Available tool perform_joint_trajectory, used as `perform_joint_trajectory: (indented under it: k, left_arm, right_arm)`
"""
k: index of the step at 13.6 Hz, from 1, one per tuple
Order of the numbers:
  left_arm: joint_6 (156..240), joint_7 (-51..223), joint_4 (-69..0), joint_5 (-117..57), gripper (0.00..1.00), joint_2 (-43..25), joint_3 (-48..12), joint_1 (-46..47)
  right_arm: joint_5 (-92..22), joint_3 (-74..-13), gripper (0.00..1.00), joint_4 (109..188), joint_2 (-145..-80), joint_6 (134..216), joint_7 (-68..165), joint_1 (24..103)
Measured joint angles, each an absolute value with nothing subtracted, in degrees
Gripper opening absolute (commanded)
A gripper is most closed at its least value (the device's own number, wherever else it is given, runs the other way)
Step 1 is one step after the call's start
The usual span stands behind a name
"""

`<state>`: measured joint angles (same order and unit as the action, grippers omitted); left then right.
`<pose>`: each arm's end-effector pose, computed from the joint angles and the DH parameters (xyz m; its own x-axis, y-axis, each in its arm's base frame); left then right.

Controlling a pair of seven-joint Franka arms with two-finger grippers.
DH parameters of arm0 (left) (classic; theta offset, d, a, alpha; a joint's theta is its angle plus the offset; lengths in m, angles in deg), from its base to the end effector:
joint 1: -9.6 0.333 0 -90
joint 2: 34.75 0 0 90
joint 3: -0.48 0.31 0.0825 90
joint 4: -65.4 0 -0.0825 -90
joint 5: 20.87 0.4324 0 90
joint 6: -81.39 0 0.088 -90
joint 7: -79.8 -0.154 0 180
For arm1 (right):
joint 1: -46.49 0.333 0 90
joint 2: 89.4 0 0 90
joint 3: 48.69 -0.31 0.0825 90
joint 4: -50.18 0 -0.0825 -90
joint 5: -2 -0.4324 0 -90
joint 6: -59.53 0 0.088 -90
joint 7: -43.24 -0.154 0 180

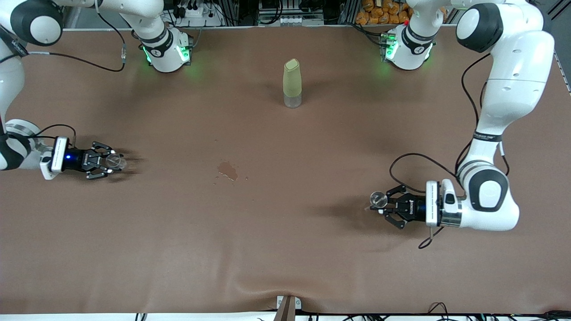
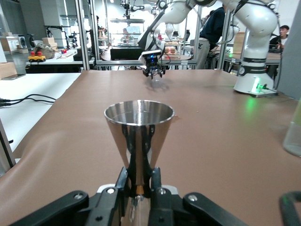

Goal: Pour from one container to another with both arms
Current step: 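Lower the beaker with the right gripper while the left gripper lowers the jigger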

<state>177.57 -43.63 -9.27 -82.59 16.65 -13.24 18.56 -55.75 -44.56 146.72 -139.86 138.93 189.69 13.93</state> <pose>0.7391 -0.1510 0.1945 -0.0378 -0.2745 0.9609 -0.9831 0.1825 0.0135 0.5248 -0.2160 0.0448 0.1374 0.1720 0.9755 0.9900 -0.0566 -0.1295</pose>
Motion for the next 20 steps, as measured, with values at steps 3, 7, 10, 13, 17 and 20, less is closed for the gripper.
perform_joint_trajectory:
  k: [3, 7, 10, 13, 17, 20]
  left_arm:
    - [175.6, -46.7, -15.5, -82.1, 0.00, 13.0, -13.1, 22.4]
    - [175.2, -51.3, -25.4, -82.0, 0.00, 8.0, -13.1, 26.9]
    - [175.2, -55.8, -31.9, -82.0, 0.00, 5.9, -13.0, 30.8]
    - [175.3, -58.2, -34.9, -82.0, 0.00, 5.7, -12.9, 35.1]
    - [175.3, -60.4, -35.9, -79.6, 0.00, 6.4, -12.7, 40.0]
    - [175.4, -63.3, -36.0, -78.9, 0.00, 8.7, -12.6, 41.4]
  right_arm:
    - [-56.4, -45.3, 0.27, 145.4, -142.3, 138.7, 191.1, 13.9]
    - [-56.5, -46.0, 0.35, 144.4, -142.5, 138.7, 191.3, 14.7]
    - [-56.5, -46.0, 0.46, 144.3, -143.3, 138.7, 192.0, 14.7]
    - [-56.5, -46.1, 0.56, 143.6, -144.0, 138.7, 193.3, 14.8]
    - [-56.5, -46.1, 0.60, 142.9, -144.0, 138.7, 193.3, 14.9]
    - [-56.5, -46.2, 0.60, 142.9, -144.2, 138.7, 193.3, 14.9]
